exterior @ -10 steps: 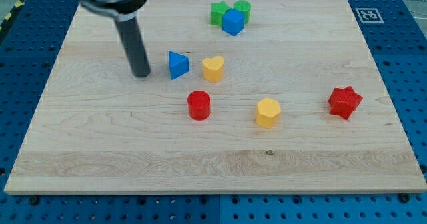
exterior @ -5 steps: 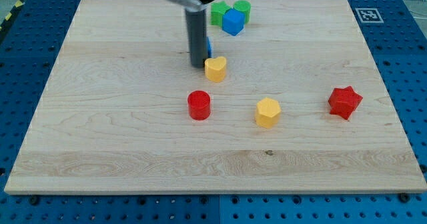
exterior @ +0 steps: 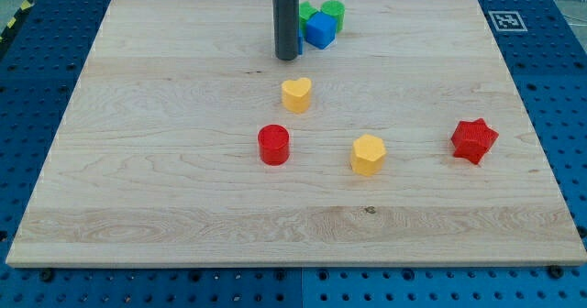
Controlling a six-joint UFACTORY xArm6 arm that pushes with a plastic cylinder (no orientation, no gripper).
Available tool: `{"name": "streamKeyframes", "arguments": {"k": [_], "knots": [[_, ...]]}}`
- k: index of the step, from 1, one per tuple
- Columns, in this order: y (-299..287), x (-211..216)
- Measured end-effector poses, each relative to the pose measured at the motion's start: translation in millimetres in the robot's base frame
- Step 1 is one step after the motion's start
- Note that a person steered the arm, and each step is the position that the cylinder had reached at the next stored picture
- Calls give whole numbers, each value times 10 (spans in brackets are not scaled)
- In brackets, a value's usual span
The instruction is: Slide the blue triangle to the left side of the blue cube
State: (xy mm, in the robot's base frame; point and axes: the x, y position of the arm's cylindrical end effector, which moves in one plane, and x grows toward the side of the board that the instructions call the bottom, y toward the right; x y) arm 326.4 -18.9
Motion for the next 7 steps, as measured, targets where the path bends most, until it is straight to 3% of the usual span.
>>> {"name": "streamKeyframes", "arguments": {"k": [2,4,5,6,7], "knots": [[-521,32],[156,-271],[216,-229],[-76,28],[106,112]]}}
